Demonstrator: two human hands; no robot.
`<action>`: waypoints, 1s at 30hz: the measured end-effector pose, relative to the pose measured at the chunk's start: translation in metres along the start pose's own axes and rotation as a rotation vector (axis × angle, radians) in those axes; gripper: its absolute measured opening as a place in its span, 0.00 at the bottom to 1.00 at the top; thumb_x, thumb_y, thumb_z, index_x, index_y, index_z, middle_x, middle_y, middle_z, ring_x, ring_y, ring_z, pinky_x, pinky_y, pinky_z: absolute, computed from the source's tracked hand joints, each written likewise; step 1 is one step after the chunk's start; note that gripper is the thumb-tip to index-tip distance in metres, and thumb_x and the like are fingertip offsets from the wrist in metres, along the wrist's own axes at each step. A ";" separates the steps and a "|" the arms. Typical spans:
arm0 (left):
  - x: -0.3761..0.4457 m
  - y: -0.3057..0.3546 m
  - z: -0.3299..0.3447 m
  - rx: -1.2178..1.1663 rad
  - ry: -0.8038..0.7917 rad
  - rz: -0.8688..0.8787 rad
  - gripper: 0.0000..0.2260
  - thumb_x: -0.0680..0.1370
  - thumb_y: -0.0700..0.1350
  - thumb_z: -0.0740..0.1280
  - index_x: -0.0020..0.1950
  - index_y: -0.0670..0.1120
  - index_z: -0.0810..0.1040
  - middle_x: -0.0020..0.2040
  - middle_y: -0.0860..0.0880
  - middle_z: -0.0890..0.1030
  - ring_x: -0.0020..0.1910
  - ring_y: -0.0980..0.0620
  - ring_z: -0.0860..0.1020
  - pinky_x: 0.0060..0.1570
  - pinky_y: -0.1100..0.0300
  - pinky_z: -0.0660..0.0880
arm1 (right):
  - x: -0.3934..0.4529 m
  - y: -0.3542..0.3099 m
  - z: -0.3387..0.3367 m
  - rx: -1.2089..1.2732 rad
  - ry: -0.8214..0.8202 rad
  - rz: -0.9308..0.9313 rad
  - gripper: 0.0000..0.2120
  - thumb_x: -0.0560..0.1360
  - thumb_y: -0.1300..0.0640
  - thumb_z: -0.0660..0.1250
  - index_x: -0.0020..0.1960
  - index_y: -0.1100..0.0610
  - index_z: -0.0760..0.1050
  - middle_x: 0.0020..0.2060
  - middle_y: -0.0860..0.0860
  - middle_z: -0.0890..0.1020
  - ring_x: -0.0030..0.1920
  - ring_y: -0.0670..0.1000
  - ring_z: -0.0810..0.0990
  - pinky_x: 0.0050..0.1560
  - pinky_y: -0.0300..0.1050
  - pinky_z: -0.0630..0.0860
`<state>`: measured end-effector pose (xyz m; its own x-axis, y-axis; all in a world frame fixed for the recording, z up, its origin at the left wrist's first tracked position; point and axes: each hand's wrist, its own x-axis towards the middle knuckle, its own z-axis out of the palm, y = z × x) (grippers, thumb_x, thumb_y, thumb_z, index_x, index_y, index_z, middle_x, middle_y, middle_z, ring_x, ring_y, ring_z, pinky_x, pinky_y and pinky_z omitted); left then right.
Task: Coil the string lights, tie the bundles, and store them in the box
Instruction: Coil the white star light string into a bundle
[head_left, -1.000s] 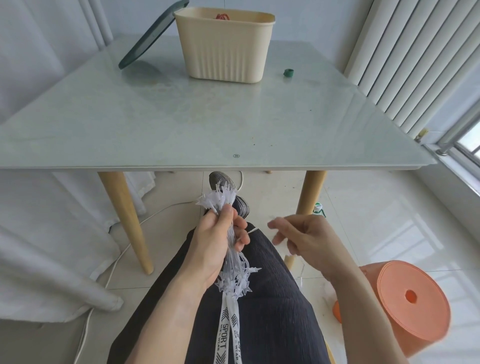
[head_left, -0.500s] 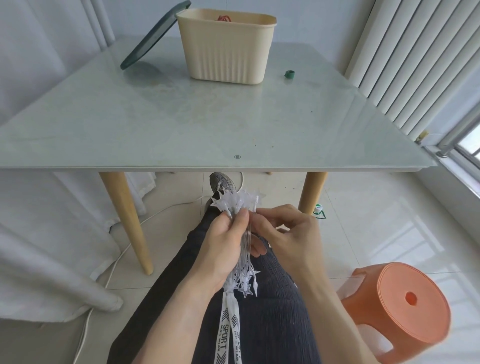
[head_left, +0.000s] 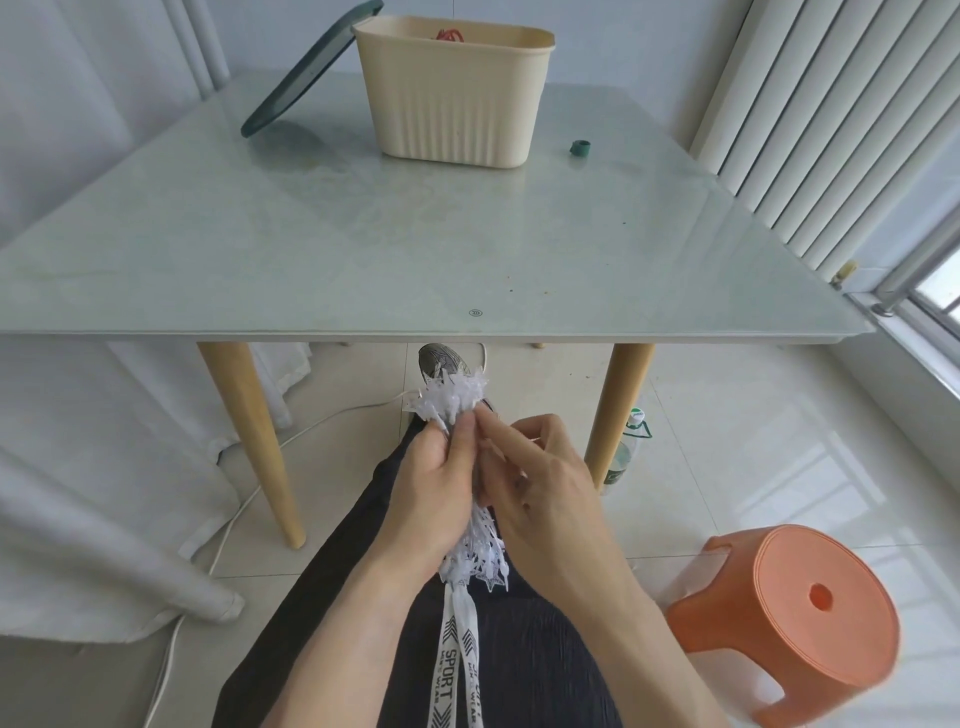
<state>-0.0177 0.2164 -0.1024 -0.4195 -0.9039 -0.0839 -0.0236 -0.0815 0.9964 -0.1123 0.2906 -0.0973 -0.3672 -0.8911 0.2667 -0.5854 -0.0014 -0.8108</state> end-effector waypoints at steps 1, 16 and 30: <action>0.001 0.000 -0.003 0.008 0.019 0.013 0.28 0.78 0.64 0.60 0.48 0.37 0.76 0.41 0.37 0.82 0.40 0.48 0.78 0.48 0.39 0.77 | 0.000 -0.002 -0.003 -0.021 -0.063 -0.028 0.20 0.83 0.55 0.63 0.73 0.42 0.71 0.50 0.44 0.72 0.45 0.46 0.79 0.47 0.40 0.78; 0.008 0.020 -0.021 -0.634 0.090 0.119 0.13 0.85 0.46 0.53 0.43 0.44 0.69 0.30 0.49 0.71 0.29 0.48 0.74 0.41 0.52 0.80 | 0.007 0.037 -0.016 0.066 -0.006 0.135 0.13 0.78 0.61 0.69 0.53 0.43 0.77 0.53 0.40 0.78 0.44 0.42 0.82 0.45 0.31 0.74; 0.010 0.023 -0.032 -0.644 0.114 0.096 0.14 0.85 0.49 0.54 0.42 0.48 0.70 0.29 0.53 0.62 0.25 0.56 0.56 0.24 0.64 0.59 | 0.005 0.095 -0.063 -0.212 -0.050 0.419 0.08 0.75 0.47 0.72 0.41 0.50 0.80 0.48 0.46 0.82 0.49 0.48 0.80 0.46 0.42 0.70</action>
<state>0.0063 0.1921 -0.0807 -0.2929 -0.9556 -0.0314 0.5715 -0.2013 0.7955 -0.2158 0.3146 -0.1404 -0.5711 -0.8158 -0.0909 -0.5309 0.4515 -0.7171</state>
